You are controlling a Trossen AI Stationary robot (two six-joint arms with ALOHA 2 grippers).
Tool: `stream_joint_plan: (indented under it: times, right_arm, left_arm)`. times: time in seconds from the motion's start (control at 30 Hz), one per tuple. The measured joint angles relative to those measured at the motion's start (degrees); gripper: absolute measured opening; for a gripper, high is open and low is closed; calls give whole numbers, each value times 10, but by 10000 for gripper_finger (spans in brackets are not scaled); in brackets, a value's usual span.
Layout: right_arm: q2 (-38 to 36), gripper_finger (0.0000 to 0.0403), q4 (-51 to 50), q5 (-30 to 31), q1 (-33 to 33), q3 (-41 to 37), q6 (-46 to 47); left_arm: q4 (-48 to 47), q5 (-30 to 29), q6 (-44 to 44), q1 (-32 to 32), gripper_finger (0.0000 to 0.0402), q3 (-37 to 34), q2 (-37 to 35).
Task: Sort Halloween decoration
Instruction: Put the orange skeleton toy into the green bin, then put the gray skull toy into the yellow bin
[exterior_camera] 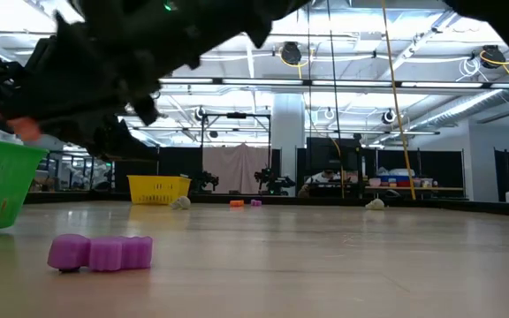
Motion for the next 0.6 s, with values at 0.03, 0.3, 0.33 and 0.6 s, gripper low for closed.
stream_joint_plan:
  times: [0.03,0.3,0.33,0.6]
  right_arm:
    - [12,11,-10,-8,2,17,0]
    - [58,27,-21,-27,7,68,18]
    - [58,36,-22,-23,6,68,17]
    - [43,149,-26,-22,5,69,-3]
  left_arm:
    - [0,0,0,0,0,0,0]
    - [0,2,-14,-1,0,0,0]
    - [-1,2,-14,-1,0,0,0]
    - [-1,2,-15,-1,0,0,0]
